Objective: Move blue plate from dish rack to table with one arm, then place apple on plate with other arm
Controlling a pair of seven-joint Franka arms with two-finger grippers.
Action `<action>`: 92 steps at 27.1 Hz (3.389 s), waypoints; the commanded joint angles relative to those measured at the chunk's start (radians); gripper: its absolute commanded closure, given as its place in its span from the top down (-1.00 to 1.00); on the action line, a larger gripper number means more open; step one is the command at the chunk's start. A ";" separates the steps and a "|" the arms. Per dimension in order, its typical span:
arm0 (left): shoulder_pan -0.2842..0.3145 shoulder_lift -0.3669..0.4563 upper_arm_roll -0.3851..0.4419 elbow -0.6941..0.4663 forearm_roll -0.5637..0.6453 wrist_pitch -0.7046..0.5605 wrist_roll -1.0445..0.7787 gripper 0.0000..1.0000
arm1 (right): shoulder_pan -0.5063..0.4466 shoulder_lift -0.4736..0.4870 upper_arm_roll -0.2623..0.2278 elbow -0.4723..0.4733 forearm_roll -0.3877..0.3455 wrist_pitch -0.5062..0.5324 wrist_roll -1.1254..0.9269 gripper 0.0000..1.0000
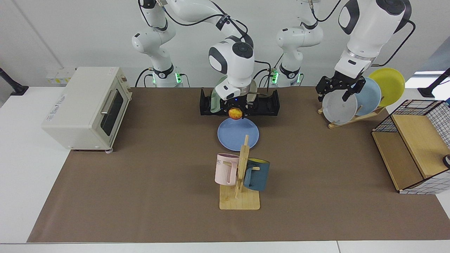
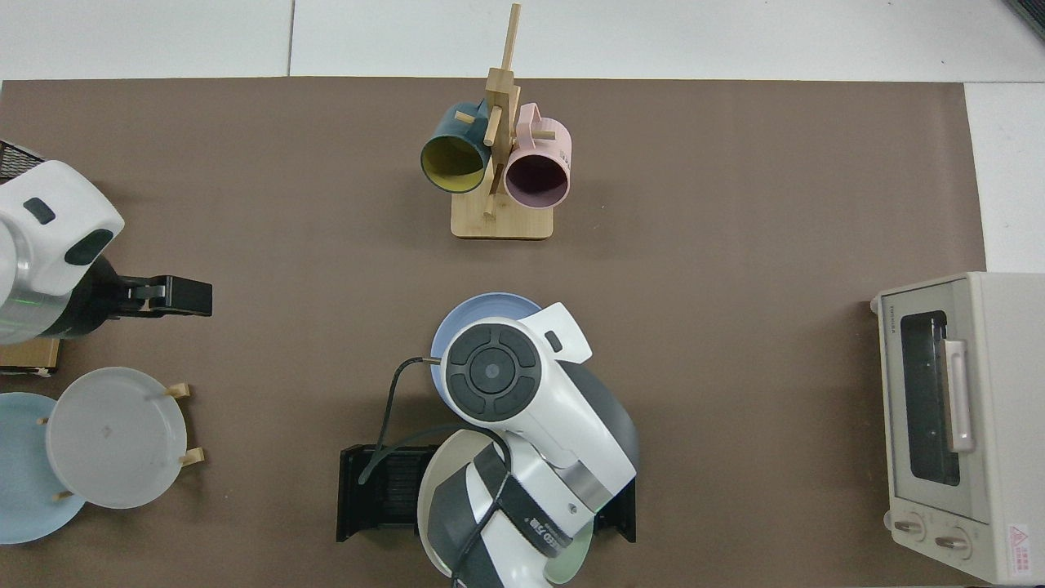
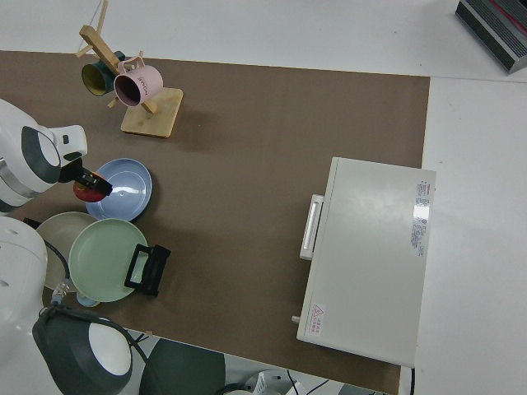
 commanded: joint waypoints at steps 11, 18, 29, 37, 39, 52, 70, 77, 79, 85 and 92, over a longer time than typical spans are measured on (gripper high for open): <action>-0.001 0.033 0.007 0.160 -0.004 -0.156 0.015 1.00 | 0.021 0.144 -0.006 0.015 0.051 0.149 0.031 -0.87; -0.001 0.030 0.007 0.152 -0.004 -0.155 0.015 1.00 | 0.011 0.144 -0.006 0.006 0.057 0.150 0.025 1.00; -0.004 0.023 0.007 0.140 -0.004 -0.150 0.015 1.00 | 0.008 0.119 -0.022 0.039 0.053 0.083 0.019 1.00; -0.004 0.023 0.007 0.140 -0.004 -0.150 0.015 1.00 | -0.048 0.058 -0.025 0.156 0.051 -0.066 -0.057 1.00; -0.004 0.023 0.007 0.140 -0.004 -0.149 0.015 1.00 | -0.078 0.021 -0.023 0.159 0.054 -0.099 -0.100 1.00; -0.005 0.023 0.007 0.135 -0.004 -0.149 0.015 1.00 | -0.226 -0.152 -0.094 0.204 0.042 -0.300 -0.485 1.00; -0.010 0.025 0.004 0.126 -0.004 -0.144 0.006 1.00 | -0.570 -0.259 -0.125 0.196 0.039 -0.357 -1.088 1.00; -0.010 0.025 0.004 0.126 -0.004 -0.141 0.006 1.00 | -0.638 -0.264 -0.126 0.196 0.056 -0.399 -1.111 1.00; -0.010 0.025 0.004 0.126 -0.004 -0.141 0.006 1.00 | -0.638 -0.264 -0.128 0.198 0.056 -0.417 -1.093 1.00; -0.010 0.025 0.004 0.126 -0.004 -0.141 0.004 1.00 | -0.638 -0.281 -0.129 0.201 0.041 -0.457 -1.026 1.00; -0.010 0.025 0.004 0.125 -0.004 -0.141 0.004 1.00 | -0.638 -0.289 -0.126 0.199 0.030 -0.457 -1.032 1.00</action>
